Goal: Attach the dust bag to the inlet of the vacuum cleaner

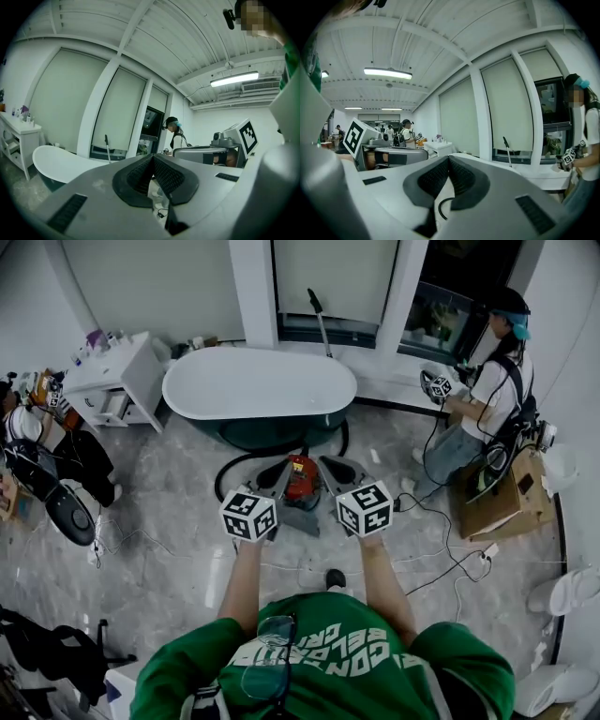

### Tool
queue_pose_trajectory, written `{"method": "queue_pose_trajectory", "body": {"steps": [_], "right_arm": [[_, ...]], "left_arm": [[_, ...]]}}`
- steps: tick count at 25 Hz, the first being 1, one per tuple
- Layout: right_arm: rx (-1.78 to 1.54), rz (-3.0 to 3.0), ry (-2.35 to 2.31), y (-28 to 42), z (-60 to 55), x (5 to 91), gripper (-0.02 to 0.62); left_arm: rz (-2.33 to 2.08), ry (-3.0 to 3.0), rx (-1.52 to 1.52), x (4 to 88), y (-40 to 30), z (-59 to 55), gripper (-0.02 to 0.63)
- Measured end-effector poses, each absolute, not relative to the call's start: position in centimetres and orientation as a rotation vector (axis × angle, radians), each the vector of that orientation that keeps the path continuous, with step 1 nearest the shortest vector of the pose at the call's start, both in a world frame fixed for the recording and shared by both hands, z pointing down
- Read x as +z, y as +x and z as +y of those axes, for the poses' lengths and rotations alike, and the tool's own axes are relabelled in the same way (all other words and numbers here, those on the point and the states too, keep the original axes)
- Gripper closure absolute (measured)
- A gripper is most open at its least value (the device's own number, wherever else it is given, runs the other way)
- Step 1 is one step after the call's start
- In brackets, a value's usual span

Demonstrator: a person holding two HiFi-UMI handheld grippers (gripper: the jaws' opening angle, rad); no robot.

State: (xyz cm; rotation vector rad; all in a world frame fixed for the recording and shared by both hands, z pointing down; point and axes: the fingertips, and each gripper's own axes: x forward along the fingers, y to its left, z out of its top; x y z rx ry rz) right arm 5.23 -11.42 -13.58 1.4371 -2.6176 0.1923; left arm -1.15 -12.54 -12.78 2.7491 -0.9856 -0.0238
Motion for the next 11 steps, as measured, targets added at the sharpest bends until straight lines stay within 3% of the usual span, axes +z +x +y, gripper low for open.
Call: {"method": "queue_pose_trajectory", "body": {"steps": [11], "right_arm": [[0.204, -2.608, 1.455, 6.4, -11.7, -13.4, 0.586]], "left_arm": [[-0.960, 2.757, -0.012, -12.9, 0.3, -12.8, 0.601]]}}
